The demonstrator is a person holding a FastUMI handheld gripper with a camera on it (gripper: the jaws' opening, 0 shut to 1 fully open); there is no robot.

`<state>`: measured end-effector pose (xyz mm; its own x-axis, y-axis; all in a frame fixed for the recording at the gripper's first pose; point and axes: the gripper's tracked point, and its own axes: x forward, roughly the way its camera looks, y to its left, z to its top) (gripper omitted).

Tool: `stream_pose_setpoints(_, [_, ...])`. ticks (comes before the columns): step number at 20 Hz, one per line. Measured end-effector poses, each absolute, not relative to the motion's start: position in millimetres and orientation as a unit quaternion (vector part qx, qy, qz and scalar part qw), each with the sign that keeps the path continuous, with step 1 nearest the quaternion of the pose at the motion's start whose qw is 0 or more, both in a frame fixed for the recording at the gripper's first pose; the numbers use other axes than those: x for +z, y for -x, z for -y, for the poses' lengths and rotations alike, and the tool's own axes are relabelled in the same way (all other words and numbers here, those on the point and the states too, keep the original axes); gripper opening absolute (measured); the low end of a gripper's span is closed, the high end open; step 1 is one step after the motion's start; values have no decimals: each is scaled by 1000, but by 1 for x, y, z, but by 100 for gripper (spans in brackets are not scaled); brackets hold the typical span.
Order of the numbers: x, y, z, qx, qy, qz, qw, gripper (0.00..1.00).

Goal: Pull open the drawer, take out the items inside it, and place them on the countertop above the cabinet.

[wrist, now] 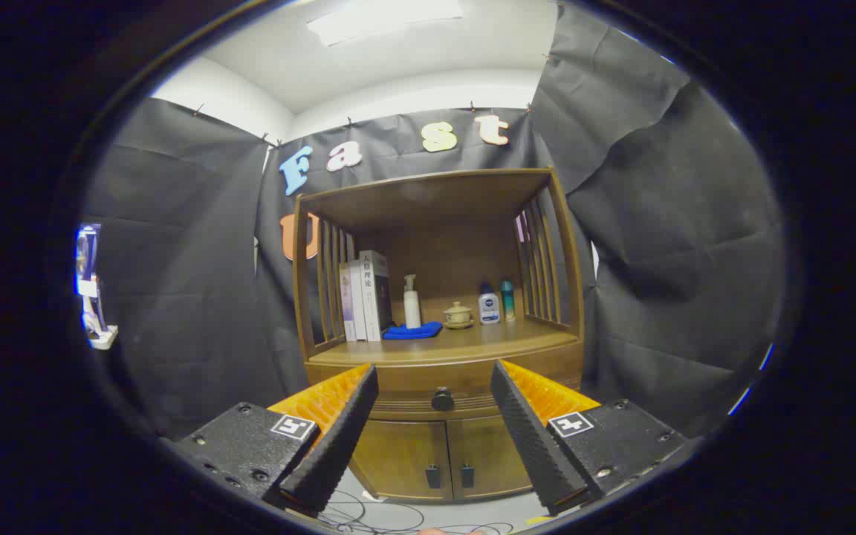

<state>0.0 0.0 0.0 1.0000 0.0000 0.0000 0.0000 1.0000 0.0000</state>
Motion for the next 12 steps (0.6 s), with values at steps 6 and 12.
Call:
stream_pose_setpoints(6, [2, -6, -8, 10, 14, 6, 1000, 99])
stream_pose_setpoints(12, [-7, -12, -14, 19, 16, -7, 1000, 99])
